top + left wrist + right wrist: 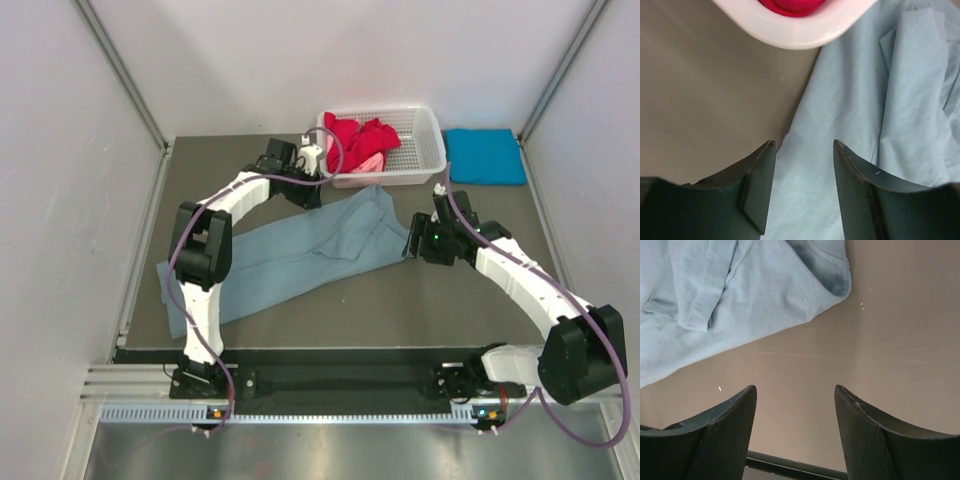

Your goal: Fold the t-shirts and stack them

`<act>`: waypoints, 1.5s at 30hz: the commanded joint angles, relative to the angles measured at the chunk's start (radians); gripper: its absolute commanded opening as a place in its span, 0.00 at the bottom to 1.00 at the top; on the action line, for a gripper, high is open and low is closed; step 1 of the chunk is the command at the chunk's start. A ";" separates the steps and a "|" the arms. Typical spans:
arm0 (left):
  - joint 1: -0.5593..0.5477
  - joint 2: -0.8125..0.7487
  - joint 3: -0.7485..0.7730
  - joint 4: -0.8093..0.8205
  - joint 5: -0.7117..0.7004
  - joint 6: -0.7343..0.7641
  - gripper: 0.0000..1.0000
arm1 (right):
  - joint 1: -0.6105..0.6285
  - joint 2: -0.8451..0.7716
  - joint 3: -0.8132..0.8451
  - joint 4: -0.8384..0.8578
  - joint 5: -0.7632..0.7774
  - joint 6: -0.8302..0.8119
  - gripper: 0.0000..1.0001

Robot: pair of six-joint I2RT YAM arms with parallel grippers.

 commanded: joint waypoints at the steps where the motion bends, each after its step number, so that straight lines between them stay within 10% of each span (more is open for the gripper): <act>1: -0.025 0.035 0.030 -0.013 0.021 0.054 0.54 | -0.017 -0.004 0.017 0.018 -0.009 -0.006 0.64; 31: -0.053 0.082 0.088 -0.033 -0.112 0.113 0.64 | -0.036 0.028 -0.004 0.049 -0.033 0.012 0.64; 45: -0.074 0.187 0.141 -0.120 -0.157 0.064 0.30 | -0.045 0.031 -0.013 0.050 -0.044 0.001 0.64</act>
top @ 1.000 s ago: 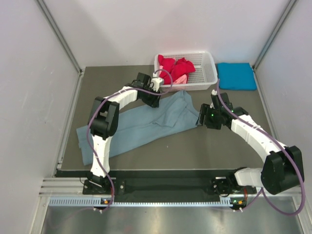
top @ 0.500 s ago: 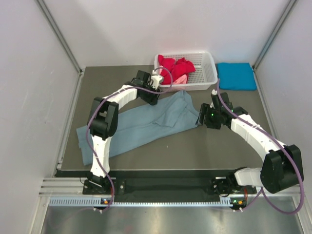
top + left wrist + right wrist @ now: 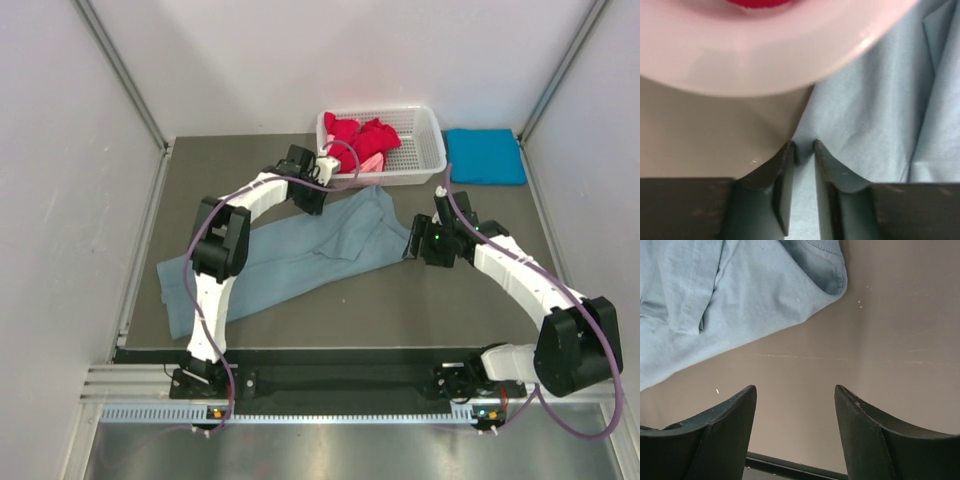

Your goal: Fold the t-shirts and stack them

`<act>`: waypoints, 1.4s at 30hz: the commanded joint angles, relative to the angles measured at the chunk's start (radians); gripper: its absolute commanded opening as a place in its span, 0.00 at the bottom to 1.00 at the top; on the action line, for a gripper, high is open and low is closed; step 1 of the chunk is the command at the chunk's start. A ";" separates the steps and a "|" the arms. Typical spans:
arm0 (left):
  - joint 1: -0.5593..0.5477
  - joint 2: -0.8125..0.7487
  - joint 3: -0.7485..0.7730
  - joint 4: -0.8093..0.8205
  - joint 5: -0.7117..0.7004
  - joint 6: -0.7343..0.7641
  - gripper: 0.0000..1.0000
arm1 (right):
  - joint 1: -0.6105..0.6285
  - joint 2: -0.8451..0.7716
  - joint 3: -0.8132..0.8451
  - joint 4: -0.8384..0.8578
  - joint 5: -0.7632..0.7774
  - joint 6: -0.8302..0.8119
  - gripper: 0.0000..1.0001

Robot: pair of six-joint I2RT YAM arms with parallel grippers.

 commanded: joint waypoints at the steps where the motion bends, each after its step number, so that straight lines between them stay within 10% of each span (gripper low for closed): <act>1: -0.009 0.039 0.040 -0.049 -0.041 -0.005 0.26 | -0.011 -0.007 0.004 0.028 -0.011 -0.009 0.64; 4: -0.009 0.038 0.028 -0.060 -0.085 -0.006 0.00 | -0.011 -0.009 0.001 0.030 -0.011 -0.009 0.64; 23: 0.207 -0.234 -0.305 0.017 -0.326 -0.040 0.00 | -0.011 0.091 0.056 0.067 -0.057 -0.016 0.64; 42: 0.387 0.168 0.307 -0.034 -0.410 -0.295 0.00 | 0.113 0.459 0.456 0.097 -0.120 -0.002 0.64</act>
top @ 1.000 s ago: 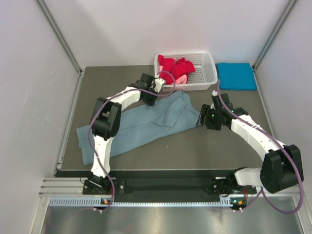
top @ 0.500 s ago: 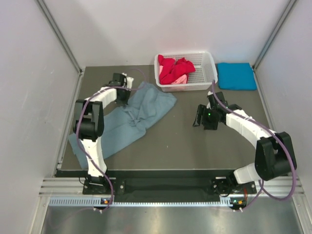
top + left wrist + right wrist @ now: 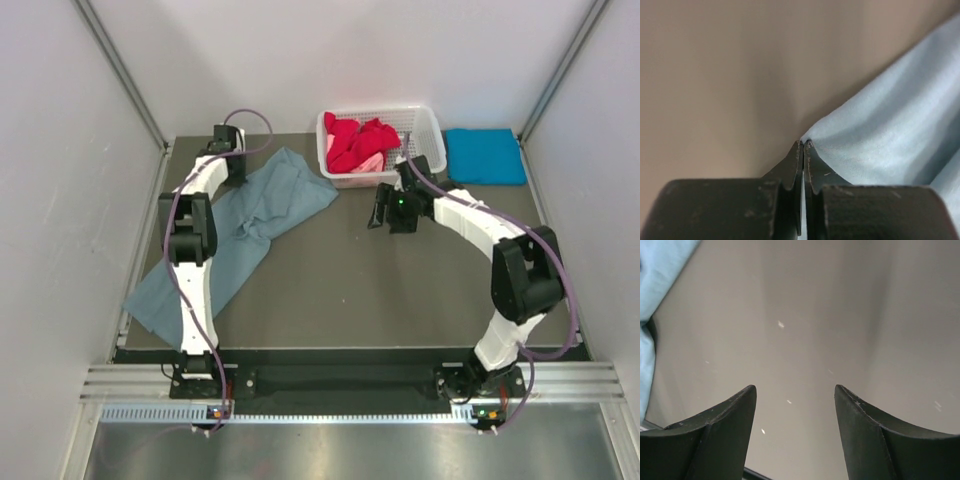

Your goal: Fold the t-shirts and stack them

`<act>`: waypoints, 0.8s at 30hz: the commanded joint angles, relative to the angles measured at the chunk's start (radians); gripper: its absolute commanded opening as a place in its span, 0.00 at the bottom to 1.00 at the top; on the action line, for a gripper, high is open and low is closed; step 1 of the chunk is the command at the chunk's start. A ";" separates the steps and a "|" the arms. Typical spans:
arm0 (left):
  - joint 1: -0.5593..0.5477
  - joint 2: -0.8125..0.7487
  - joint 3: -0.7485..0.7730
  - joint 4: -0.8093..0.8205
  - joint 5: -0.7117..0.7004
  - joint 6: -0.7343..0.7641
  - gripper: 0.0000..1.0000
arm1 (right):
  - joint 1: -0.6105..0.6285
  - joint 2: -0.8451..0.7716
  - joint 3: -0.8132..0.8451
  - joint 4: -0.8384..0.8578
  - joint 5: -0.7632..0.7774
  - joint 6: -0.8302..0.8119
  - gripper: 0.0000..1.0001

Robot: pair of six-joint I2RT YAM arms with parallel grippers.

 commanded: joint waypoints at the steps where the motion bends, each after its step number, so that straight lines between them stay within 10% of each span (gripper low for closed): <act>1: 0.007 0.067 0.122 0.012 -0.063 -0.078 0.00 | 0.067 0.074 0.101 0.046 -0.032 0.003 0.64; 6: 0.049 0.106 0.210 0.007 -0.068 -0.064 0.00 | 0.134 0.190 0.228 0.103 -0.089 0.066 0.64; 10: 0.057 0.082 0.248 -0.059 -0.052 -0.098 0.41 | 0.187 0.308 0.313 0.181 -0.113 0.124 0.64; 16: 0.032 -0.165 -0.004 -0.016 0.011 -0.214 0.61 | 0.248 0.479 0.480 0.327 -0.002 0.193 0.63; 24: -0.020 -0.446 -0.202 -0.114 -0.034 -0.257 0.61 | 0.340 0.642 0.705 0.290 0.248 0.200 0.58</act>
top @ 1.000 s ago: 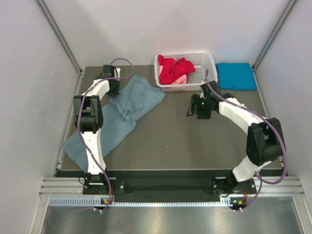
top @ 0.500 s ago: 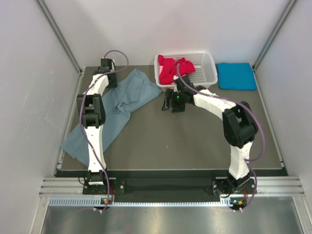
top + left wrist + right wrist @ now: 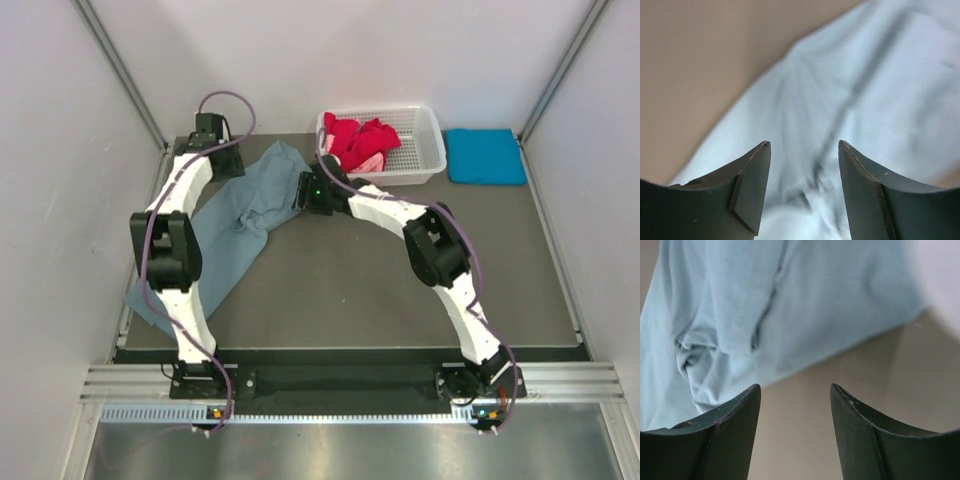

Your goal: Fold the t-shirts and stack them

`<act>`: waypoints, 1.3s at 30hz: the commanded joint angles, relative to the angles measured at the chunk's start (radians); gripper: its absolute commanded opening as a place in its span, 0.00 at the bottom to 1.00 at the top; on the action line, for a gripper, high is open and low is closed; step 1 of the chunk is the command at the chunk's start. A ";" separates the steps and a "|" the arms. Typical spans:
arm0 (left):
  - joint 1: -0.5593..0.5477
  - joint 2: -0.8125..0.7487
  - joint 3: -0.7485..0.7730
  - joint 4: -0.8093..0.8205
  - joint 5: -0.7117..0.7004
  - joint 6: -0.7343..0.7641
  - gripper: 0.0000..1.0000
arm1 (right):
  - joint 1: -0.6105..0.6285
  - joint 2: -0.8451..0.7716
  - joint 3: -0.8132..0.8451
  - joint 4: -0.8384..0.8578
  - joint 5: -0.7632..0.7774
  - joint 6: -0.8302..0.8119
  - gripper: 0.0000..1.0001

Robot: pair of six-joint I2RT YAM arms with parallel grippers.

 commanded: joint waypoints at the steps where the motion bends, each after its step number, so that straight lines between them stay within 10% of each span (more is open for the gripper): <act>1: -0.020 -0.213 -0.105 -0.045 -0.024 -0.073 0.61 | 0.053 0.057 0.110 0.026 0.156 0.013 0.58; 18: -0.059 -0.950 -0.652 -0.108 0.157 -0.304 0.58 | 0.001 0.425 0.589 0.097 0.300 -0.010 0.33; 28: -0.059 -1.010 -0.588 -0.237 0.150 -0.302 0.58 | -0.033 0.323 0.598 0.135 0.041 -0.079 0.69; 39: -0.059 -1.059 -0.463 -0.330 0.134 -0.318 0.58 | 0.154 -0.076 0.205 0.085 -0.036 -0.023 0.77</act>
